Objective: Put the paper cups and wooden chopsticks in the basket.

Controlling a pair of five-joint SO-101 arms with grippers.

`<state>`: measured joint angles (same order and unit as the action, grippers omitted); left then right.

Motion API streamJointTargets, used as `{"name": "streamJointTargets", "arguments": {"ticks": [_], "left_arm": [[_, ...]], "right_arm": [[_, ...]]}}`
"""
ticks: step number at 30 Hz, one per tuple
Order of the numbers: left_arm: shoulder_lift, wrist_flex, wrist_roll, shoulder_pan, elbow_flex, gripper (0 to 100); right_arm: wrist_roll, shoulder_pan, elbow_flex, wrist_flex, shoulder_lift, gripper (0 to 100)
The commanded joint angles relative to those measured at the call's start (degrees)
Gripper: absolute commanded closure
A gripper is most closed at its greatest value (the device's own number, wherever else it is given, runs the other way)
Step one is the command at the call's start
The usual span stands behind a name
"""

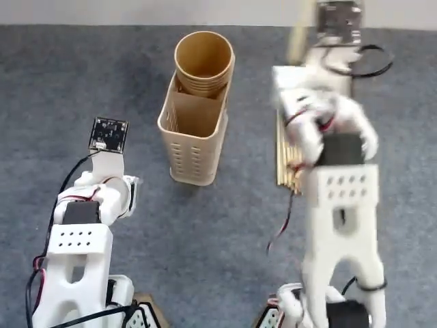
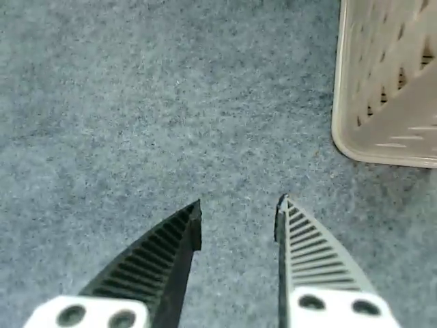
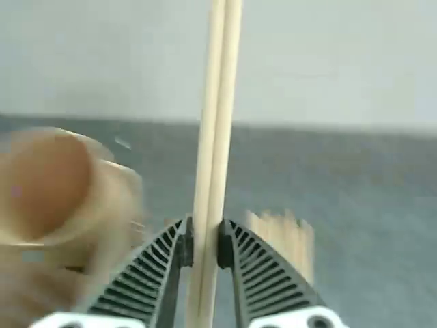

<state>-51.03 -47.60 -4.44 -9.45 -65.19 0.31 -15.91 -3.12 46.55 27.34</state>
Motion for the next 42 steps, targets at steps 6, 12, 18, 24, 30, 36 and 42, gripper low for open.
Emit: {"name": "streamJointTargets", "arguments": {"ticks": [6,12,18,24,30,36,42], "left_arm": [[-1.2,0.8,0.4,-0.3,0.2,80],[-1.2,0.8,0.4,-0.3,0.2,80],[-1.2,0.8,0.4,-0.1,0.2,80],[-1.2,0.8,0.4,-0.1,0.1,80],[-1.2,1.0,0.4,0.0,-0.2,80],[-1.2,1.0,0.4,0.0,-0.2,80],[-1.2,1.0,0.4,0.0,-0.2,80]], "right_arm": [[4.5,-13.6,-7.1,-18.9,9.0,99.3],[4.5,-18.3,-27.6,-47.3,8.3,99.3],[4.7,-19.8,-43.3,-62.5,6.0,99.3],[4.7,-16.3,-45.2,-62.7,6.9,92.7],[4.6,-16.2,-44.9,-59.0,9.2,70.4],[4.5,-16.1,-39.9,-48.2,13.2,73.9],[4.8,-11.6,-24.3,-15.8,20.8,99.8]]}}
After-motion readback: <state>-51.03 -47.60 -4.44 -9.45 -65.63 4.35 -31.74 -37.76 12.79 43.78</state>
